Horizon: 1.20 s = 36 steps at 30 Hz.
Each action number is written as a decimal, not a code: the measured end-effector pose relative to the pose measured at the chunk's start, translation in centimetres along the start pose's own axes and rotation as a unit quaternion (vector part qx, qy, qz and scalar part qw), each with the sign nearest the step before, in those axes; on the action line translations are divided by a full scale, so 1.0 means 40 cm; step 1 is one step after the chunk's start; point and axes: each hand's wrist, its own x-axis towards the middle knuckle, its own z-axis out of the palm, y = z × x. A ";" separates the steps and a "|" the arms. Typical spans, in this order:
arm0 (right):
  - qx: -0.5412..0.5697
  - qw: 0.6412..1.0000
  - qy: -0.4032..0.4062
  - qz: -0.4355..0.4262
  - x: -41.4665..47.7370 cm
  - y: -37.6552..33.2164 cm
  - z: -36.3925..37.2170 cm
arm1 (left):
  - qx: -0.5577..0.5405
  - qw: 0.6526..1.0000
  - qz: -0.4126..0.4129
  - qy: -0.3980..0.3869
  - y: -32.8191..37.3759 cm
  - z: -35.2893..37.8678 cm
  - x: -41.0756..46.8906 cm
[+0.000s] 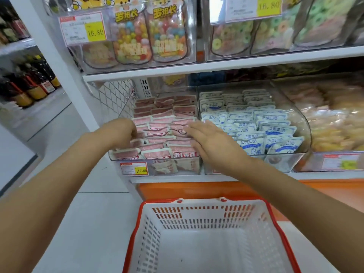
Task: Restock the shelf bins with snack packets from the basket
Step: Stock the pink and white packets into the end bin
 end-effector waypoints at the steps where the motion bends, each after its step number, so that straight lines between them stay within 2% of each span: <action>1: 0.020 0.999 0.017 0.019 -0.020 0.012 -0.016 | -0.055 0.996 -0.012 0.062 0.025 -0.001 -0.016; 3: 0.050 0.996 0.044 0.066 -0.064 0.048 -0.042 | -0.196 0.966 -0.006 0.171 0.119 -0.007 -0.064; 4: 0.060 0.992 0.056 0.096 -0.086 0.071 -0.055 | -0.250 0.947 0.017 0.201 0.178 -0.013 -0.090; 7: 0.071 0.976 0.096 0.182 -0.150 0.158 -0.108 | -0.317 0.914 0.115 0.224 0.349 -0.031 -0.127; 9: 0.056 0.969 0.086 0.225 -0.189 0.222 -0.152 | -0.326 0.906 0.156 0.218 0.439 -0.030 -0.119; 11: 0.034 0.968 0.039 0.247 -0.220 0.277 -0.189 | -0.303 0.910 0.170 0.227 0.511 -0.030 -0.103; 13: -0.005 0.973 -0.023 0.229 -0.231 0.318 -0.208 | -0.282 0.914 0.180 0.228 0.568 -0.029 -0.090; 16: -0.026 0.977 -0.126 0.170 -0.198 0.346 -0.219 | -0.318 0.914 0.191 0.164 0.625 -0.034 -0.072; 20: -0.047 0.964 -0.226 0.134 -0.120 0.350 -0.202 | -0.290 0.934 0.129 0.166 0.664 -0.033 -0.048; 26: -0.168 0.947 -0.206 0.181 -0.114 0.358 -0.180 | -0.180 0.962 0.103 0.178 0.681 -0.024 -0.038; 28: -0.174 0.939 -0.205 0.214 -0.119 0.359 -0.171 | -0.164 0.958 0.121 0.202 0.684 -0.015 -0.038; 31: -0.161 0.943 -0.188 0.221 -0.128 0.364 -0.165 | -0.203 0.931 0.180 0.246 0.690 0.000 -0.030; 36: -0.137 0.957 -0.158 0.201 -0.164 0.373 -0.160 | -0.166 0.950 0.181 0.193 0.704 0.008 0.013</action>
